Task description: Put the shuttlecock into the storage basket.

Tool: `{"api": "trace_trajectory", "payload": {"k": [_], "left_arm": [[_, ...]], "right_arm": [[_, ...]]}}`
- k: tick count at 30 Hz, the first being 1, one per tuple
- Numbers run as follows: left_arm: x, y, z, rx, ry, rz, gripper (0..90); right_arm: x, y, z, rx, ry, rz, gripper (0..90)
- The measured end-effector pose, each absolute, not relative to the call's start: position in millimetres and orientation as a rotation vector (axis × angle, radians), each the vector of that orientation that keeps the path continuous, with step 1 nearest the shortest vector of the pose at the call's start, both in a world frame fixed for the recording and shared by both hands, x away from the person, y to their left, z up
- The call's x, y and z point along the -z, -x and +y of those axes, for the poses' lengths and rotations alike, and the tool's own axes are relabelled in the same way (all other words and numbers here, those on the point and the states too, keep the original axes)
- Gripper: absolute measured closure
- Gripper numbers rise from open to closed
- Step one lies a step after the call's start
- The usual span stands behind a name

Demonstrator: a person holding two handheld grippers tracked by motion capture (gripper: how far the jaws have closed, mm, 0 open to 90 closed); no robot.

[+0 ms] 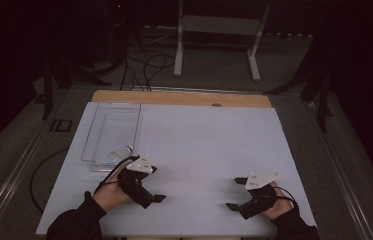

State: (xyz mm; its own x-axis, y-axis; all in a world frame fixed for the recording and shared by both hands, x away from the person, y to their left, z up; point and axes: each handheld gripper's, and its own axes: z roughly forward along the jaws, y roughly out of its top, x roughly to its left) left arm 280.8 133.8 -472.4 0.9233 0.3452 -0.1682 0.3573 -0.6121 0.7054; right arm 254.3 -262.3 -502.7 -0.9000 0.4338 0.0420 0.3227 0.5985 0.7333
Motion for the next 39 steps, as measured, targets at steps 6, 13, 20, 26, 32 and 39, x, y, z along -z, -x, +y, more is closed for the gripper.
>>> {"api": "trace_trajectory", "payload": {"k": [6,13,20,26,32,39], "left_arm": [[479,-275,145,0.009,-2.286,0.519,0.1],[486,-265,160,-0.001,-2.29,0.55,0.1],[488,-258,172,-0.025,-2.275,0.596,0.1],[495,-254,184,-0.037,-2.256,0.624,0.1],[498,-251,194,-0.059,-2.234,0.66,0.2],[504,-249,199,-0.088,-2.234,0.674,0.2]], "right_arm": [[504,-254,-262,-1.194,-0.64,2.682,9.9],[504,-254,-262,-1.191,-0.633,2.694,9.9],[505,-254,-263,-1.189,-0.636,2.691,9.9],[506,-253,-263,-1.178,-0.63,2.692,9.9],[506,-253,-263,-1.168,-0.626,2.688,9.9],[507,-253,-264,-1.169,-0.63,2.689,9.9]]}}
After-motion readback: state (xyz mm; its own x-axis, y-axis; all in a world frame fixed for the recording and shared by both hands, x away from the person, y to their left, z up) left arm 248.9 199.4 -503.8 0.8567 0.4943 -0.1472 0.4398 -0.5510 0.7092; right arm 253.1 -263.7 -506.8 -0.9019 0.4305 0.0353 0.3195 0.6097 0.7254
